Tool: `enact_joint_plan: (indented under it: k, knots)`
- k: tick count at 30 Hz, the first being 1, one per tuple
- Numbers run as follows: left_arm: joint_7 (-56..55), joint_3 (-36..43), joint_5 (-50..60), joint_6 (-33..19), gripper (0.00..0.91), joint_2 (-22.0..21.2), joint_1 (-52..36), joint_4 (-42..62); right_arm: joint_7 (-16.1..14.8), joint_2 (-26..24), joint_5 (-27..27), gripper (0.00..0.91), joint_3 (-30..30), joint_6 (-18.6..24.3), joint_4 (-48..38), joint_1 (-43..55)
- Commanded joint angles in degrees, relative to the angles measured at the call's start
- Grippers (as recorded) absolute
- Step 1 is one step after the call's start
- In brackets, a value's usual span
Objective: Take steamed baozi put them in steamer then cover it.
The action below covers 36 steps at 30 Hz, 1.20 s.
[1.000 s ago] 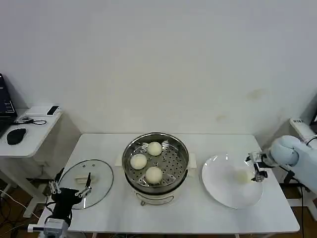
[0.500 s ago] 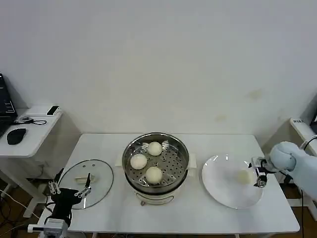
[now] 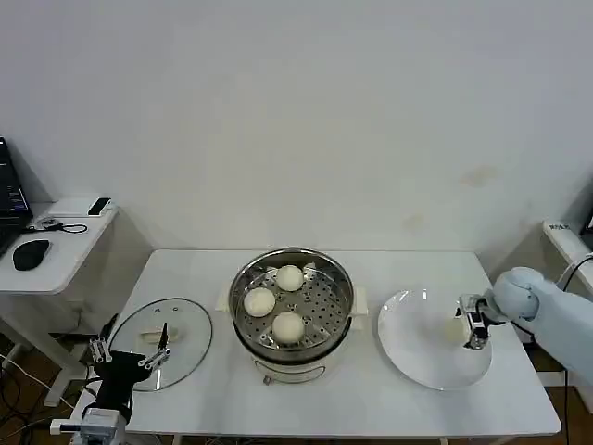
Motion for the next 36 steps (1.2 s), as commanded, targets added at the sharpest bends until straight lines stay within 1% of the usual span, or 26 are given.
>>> enact_joint_plan:
  k: [1,4,5,7,13,17,21,25,26,27,28,30,31,32,33,35,36]
  knots:
    - [0.01,-0.12,0.01,0.0,0.907,-0.02,0.14,-0.2,-0.25,0.72,-0.08,0.715,-0.18,-0.54,-0.51,-0.15]
    - [0.01,-0.22,-0.01,0.0,0.907,0.07,0.31,-0.32,-0.51,0.57,-0.1,0.675,-0.26,-0.9,-0.32,-0.04]
    - [0.0,-0.28,-0.01,-0.01,0.907,0.09,0.32,-0.28,-0.59,0.53,-0.01,0.645,-0.25,-0.99,-0.24,0.04]
    - [-0.01,-0.28,-0.01,-0.04,0.907,0.06,0.3,-0.27,-1.02,0.35,0.12,0.615,-0.23,-1.16,-0.11,0.22]
    - [0.03,-0.14,-0.01,0.04,0.907,0.04,0.27,-0.69,-1.63,-1.0,0.78,0.605,-0.79,-1.64,1.28,1.24]
    - [0.04,-0.17,-0.03,0.04,0.907,0.16,0.37,-0.84,-1.95,-2.63,2.59,0.605,-2.87,-2.19,3.96,4.57]
    - [0.08,-0.32,-0.19,0.05,0.907,0.13,0.29,-1.08,-1.33,-4.17,6.35,0.605,-7.72,-3.13,7.35,11.64]
    - [0.04,-0.41,-0.21,0.04,0.907,0.24,0.25,-1.31,-0.81,-5.22,9.7,0.615,-11.99,-4.75,11.32,21.81]
    - [0.06,-0.39,-0.21,0.02,0.907,0.27,0.26,-1.37,-0.73,-5.37,11.43,0.615,-15.74,-5.57,13.16,26.53]
    - [0.07,-0.36,-0.2,0.03,0.907,0.29,0.21,-1.5,-0.64,-5.33,12.33,0.615,-17.42,-5.75,13.79,28.15]
    - [0.07,-0.3,-0.21,0.04,0.907,0.25,0.14,-1.59,-0.39,-5.0,14.0,0.615,-19.98,-6.52,14.86,32.16]
    - [0.07,-0.16,-0.19,0.09,0.907,0.15,-0.02,-1.8,0.32,-3.9,17.37,0.615,-25.72,-8.05,16.64,38.18]
    - [0.08,-0.06,-0.15,0.09,0.907,0.09,-0.1,-1.94,0.92,-2.72,20.12,0.615,-27.58,-9.22,17.57,41.86]
    - [0.07,0.03,-0.03,0.08,0.907,0.03,-0.14,-2.07,1.44,-1.53,21.72,0.615,-29.89,-10.0,18.1,44.78]
    - [0.05,0.14,0.07,0.06,0.907,-0.04,-0.13,-2.31,1.86,-0.69,23.03,0.615,-30.59,-10.73,18.42,46.16]
    - [0.09,0.26,0.09,0.05,0.907,0.01,-0.01,-2.76,3.69,2.65,28.13,0.615,-33.98,-13.28,19.96,49.54]
    - [0.07,0.23,0.09,0.06,0.907,0.03,0.0,-2.81,4.18,3.76,29.41,0.615,-35.0,-14.26,20.32,50.83]
